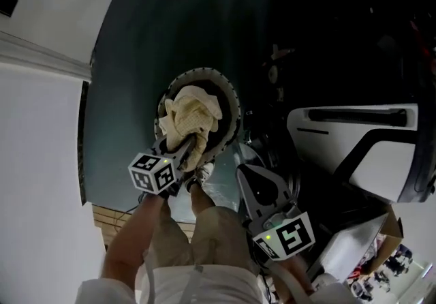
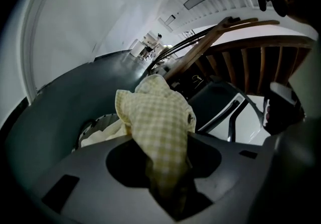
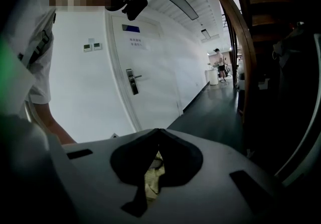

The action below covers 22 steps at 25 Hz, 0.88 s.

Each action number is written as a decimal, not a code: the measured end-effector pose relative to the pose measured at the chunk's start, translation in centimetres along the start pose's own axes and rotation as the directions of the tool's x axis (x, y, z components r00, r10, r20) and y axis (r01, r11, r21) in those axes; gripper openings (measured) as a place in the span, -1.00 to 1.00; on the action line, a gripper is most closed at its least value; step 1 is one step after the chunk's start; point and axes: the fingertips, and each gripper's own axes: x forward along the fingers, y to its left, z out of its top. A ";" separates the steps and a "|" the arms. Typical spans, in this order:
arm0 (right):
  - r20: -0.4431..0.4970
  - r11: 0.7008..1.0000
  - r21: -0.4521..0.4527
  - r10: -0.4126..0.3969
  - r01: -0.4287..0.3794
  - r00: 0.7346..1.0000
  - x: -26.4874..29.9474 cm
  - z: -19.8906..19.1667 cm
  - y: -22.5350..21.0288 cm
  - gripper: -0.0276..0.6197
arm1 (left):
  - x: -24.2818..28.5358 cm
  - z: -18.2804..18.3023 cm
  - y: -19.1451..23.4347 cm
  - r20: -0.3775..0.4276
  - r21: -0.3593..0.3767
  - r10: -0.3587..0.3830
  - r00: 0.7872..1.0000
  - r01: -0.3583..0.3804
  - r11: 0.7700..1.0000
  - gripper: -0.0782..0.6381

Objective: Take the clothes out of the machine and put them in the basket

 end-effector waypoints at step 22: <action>-0.129 0.983 0.169 0.099 -0.077 0.987 4.7 -13.5 -5.4 -0.87 | 15.1 -16.9 15.5 -0.477 0.142 0.307 0.824 -0.272 0.952 0.18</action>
